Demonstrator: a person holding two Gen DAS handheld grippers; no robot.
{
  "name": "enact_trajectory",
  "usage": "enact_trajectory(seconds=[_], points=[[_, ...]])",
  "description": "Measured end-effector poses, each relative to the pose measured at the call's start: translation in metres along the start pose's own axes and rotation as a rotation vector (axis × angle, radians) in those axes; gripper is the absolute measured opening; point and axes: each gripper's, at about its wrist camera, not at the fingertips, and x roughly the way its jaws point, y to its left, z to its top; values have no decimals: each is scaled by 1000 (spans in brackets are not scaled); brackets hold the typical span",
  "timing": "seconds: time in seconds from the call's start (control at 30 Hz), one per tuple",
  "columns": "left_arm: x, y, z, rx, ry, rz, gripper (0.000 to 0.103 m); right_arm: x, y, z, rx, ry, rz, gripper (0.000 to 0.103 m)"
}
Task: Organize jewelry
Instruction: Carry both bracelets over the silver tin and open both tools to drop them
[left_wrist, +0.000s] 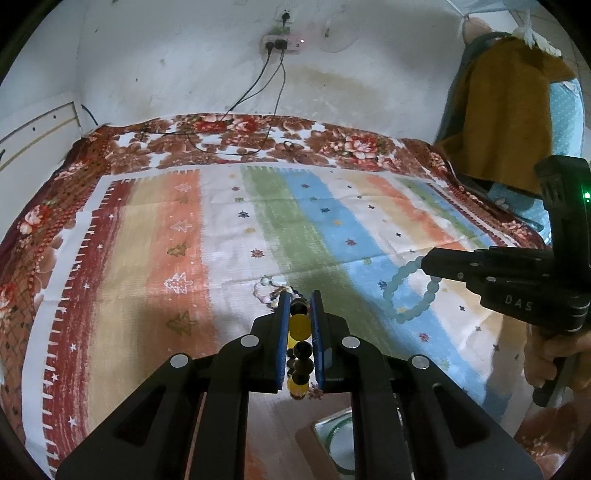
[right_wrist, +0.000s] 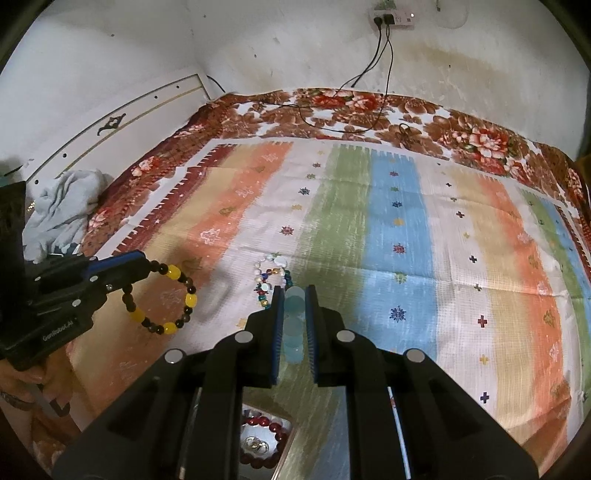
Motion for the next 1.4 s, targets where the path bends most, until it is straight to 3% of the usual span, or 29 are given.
enact_trajectory(seconds=[0.8, 1.4], points=[[-40, -30, -23, 20, -46, -86, 11, -43, 27, -32, -30, -35, 62, 13], [-46, -51, -50, 37, -11, -121, 11, -50, 42, -60, -19, -4, 109, 13]])
